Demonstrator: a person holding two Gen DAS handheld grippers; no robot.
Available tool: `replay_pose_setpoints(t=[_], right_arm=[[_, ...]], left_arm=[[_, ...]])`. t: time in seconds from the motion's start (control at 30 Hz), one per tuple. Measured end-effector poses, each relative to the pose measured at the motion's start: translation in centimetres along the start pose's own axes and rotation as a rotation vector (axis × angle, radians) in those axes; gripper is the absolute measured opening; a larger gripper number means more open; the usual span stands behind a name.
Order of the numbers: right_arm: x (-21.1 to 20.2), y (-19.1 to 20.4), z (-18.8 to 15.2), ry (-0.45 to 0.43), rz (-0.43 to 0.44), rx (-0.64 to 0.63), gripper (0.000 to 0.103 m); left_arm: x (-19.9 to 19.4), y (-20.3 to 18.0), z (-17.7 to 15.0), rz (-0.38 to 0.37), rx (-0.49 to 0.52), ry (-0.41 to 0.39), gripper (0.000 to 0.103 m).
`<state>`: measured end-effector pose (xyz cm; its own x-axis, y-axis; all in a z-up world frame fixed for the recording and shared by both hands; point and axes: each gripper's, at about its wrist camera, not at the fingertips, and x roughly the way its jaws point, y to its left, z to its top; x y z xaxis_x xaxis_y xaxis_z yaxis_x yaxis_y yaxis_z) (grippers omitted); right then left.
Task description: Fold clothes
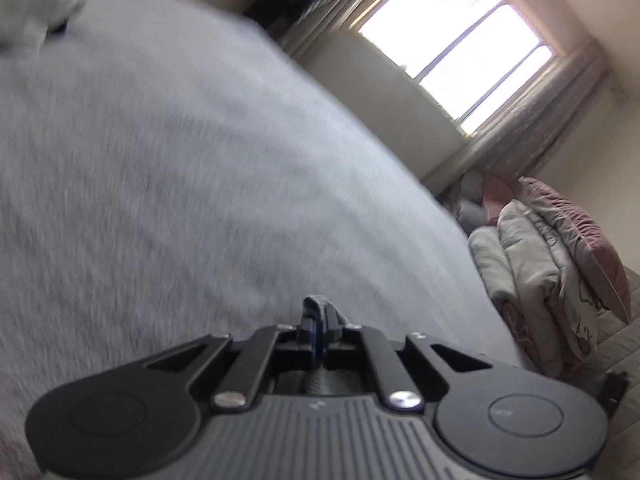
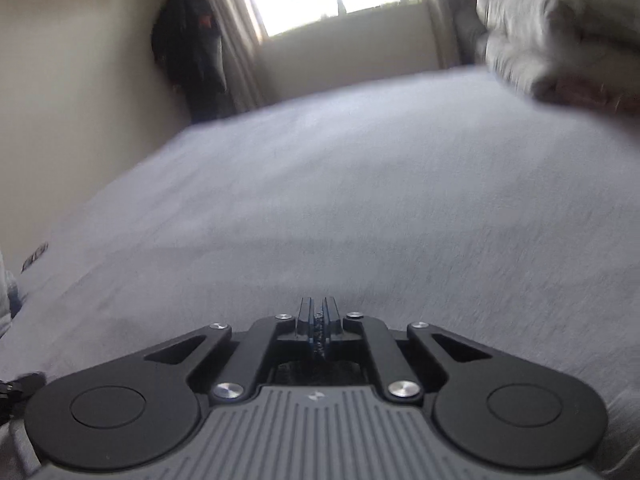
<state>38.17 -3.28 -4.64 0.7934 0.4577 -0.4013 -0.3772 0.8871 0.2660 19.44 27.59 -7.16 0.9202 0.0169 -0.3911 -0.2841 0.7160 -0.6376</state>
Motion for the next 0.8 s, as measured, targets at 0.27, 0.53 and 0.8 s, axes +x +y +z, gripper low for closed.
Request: replay_pose_setpoints(t=[0.27, 0.53, 0.8], right_arm=[[0.2, 0.3, -0.1, -0.106, -0.030, -0.048, 0.005], [3.1, -2.0, -0.1, 0.091, -0.032, 0.098, 0.013], [-2.8, 0.6, 1.7, -0.014, 0.046, 0.116, 0.040]], left_arm=[[1.0, -0.3, -0.1, 0.072, 0.070, -0.024, 0.003], [1.8, 0.3, 0.5, 0.089, 0.036, 0.036, 0.019], [-0.4, -1.1, 0.5, 0.154, 0.069, 0.066, 0.060]])
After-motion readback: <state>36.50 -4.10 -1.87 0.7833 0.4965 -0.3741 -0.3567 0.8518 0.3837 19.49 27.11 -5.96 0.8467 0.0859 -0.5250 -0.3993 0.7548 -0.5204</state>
